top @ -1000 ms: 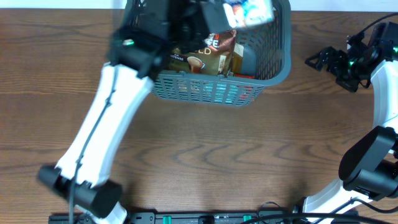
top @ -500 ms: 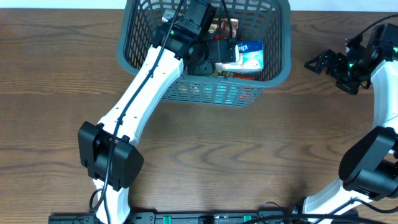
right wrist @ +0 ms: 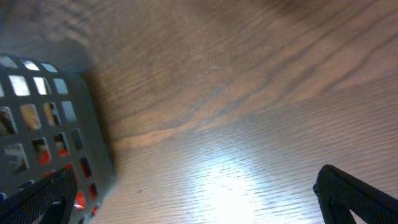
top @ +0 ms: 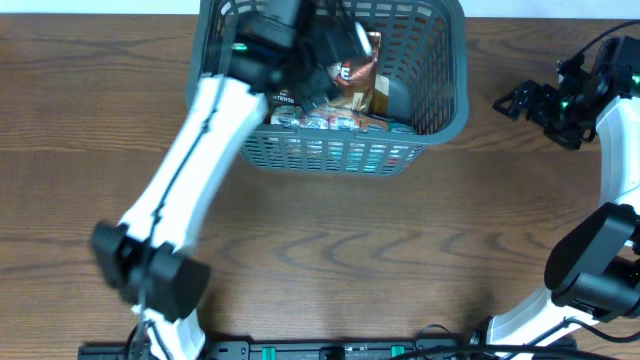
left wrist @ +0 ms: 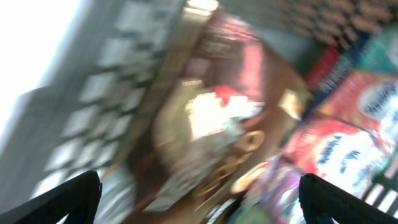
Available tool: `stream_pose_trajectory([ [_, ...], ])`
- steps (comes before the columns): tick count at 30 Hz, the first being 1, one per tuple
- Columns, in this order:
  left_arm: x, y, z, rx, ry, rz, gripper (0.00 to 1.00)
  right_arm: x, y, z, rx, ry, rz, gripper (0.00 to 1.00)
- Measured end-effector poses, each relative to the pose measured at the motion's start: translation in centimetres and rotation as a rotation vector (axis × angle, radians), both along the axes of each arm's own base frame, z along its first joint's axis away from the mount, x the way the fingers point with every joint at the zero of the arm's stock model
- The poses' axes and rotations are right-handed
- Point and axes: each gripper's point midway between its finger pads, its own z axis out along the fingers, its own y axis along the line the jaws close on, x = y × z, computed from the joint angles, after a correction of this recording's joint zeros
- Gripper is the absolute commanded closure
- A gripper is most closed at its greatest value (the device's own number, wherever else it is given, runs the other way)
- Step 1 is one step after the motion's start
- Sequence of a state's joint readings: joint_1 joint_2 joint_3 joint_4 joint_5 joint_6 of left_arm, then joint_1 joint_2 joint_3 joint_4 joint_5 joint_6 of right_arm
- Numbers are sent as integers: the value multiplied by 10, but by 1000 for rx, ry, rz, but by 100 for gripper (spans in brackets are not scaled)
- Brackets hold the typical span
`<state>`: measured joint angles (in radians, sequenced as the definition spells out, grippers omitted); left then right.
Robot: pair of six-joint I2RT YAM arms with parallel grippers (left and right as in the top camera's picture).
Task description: Pack container
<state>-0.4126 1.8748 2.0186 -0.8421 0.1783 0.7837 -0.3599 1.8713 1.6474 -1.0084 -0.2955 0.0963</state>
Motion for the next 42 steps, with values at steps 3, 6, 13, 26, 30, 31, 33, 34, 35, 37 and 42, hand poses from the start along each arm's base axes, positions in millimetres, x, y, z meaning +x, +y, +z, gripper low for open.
stream_pose_trajectory([
  [3, -2, 41, 45, -97, -50, 143, 2, 11, 1, 21, -71, -35, 46, 1],
  [6, -14, 91, 76, -183, -49, 311, 2, 25, 6, 62, -167, -101, 99, 1],
  [13, -74, 198, 63, -258, 186, 722, 1, 18, 43, 141, -280, -174, 211, 1],
  [26, -174, 219, 66, -308, 156, 822, 1, -78, 60, 175, -285, -111, 193, 1],
  [30, -209, 217, 52, -346, 70, 810, 1, -104, 76, 180, -318, -236, 208, 1],
  [31, -217, 216, 46, -356, 51, 809, 1, -109, 81, 177, -319, -259, 218, 1],
  [33, -230, 216, 33, -368, 27, 807, 2, -122, 95, 166, -328, -329, 248, 1],
  [34, -236, 215, 23, -370, 24, 806, 2, -128, 103, 157, -334, -372, 266, 1],
  [35, -241, 215, 13, -372, 25, 808, 2, -133, 108, 149, -334, -390, 280, 1],
  [37, -250, 215, -9, -371, 41, 816, 2, -147, 119, 125, -343, -430, 312, 1],
  [42, -255, 212, -44, -377, 58, 811, 2, -182, 130, 71, -363, -484, 353, 1],
])
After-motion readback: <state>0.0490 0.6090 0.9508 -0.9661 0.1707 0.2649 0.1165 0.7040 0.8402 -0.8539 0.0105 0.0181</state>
